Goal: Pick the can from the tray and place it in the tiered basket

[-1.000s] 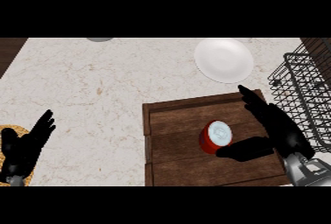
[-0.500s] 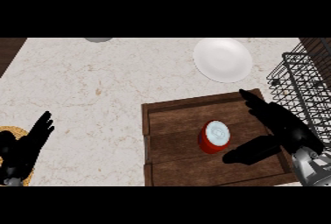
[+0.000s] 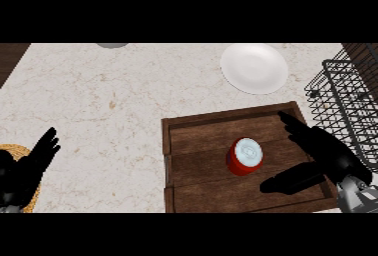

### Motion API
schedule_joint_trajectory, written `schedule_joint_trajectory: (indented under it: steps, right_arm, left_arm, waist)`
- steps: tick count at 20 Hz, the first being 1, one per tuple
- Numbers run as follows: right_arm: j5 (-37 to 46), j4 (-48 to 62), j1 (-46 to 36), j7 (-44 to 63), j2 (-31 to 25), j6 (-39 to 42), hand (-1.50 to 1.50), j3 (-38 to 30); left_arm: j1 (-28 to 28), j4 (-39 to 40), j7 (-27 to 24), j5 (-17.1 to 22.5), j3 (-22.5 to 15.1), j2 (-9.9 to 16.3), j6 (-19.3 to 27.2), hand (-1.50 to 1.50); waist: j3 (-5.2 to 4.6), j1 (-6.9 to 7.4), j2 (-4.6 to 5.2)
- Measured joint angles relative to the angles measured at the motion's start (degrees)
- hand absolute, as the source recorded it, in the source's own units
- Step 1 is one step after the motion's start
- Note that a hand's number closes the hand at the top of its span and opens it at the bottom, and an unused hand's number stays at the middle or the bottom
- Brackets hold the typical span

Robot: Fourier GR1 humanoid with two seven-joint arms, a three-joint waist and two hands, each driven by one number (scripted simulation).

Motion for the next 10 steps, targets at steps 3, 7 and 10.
schedule_joint_trajectory:
  steps: [3, 7, 10]
  right_arm:
    - [0.2, -0.1, 1.4, -0.6, 1.5, 1.2, -1.50, -0.8]
    - [2.6, 1.3, 2.9, -1.9, 4.0, 2.6, -1.50, -1.3]
    - [4.9, 2.5, 3.5, -3.5, 6.4, 3.5, -1.50, -1.6]
  left_arm:
    - [1.0, -0.9, 0.0, -1.2, 0.3, -0.9, -0.2, 0.00]
    - [-0.2, 0.1, 0.3, -2.5, 1.3, -2.3, -0.6, 0.00]
    - [0.0, -0.3, 0.4, -2.9, 2.5, -2.7, -1.6, 0.00]
  waist:
    - [0.00, 0.00, 0.00]
    - [-0.01, -0.03, 0.02]
    - [0.00, -0.01, 0.03]
